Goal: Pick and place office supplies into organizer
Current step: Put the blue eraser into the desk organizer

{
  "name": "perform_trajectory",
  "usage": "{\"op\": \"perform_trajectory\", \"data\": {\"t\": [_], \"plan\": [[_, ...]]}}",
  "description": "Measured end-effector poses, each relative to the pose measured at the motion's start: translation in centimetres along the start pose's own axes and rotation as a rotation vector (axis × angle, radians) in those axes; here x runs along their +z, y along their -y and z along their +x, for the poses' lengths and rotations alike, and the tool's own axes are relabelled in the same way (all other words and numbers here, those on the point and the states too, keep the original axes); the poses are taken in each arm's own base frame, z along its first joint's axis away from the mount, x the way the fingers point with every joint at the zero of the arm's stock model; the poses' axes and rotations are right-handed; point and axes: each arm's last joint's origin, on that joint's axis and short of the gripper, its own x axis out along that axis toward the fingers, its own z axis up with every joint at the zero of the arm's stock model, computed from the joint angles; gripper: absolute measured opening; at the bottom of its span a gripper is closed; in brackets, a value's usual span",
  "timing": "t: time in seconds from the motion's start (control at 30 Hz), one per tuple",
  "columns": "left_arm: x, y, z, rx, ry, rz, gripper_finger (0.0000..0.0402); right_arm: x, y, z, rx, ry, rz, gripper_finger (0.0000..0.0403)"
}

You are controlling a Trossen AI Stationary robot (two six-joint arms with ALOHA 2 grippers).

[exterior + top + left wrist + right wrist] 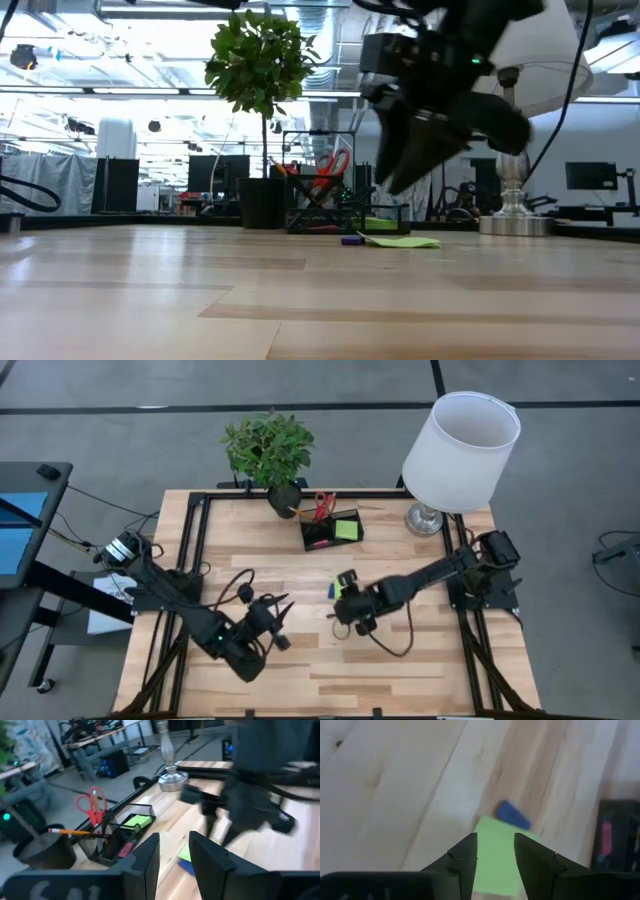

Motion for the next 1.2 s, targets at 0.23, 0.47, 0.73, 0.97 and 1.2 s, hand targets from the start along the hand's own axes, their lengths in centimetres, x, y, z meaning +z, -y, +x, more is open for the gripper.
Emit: {"op": "perform_trajectory", "data": {"t": [0.23,0.47,0.73,0.97,1.2], "plan": [[-0.1,0.2,-1.0,-0.053,-0.009,0.175,0.0098,-0.5,3.3,0.8,0.056,0.015,-0.132,0.0127],[-0.5,0.1,-1.4,-0.08,-0.033,0.206,0.0098,-1.5,4.2,3.4,0.09,-0.034,-0.218,0.0127],[-0.5,-0.4,-1.4,-0.023,-0.006,0.316,0.0098,-0.7,3.7,6.7,0.06,-0.018,-0.34,0.0127],[0.0,-0.9,-1.4,0.08,0.063,0.42,0.0098,-0.5,4.8,7.4,0.042,-0.015,-0.392,0.0127],[0.3,-1.2,-1.4,0.198,0.133,0.488,0.0098,-0.9,6.4,7.7,0.027,-0.002,-0.445,0.0127]]}}
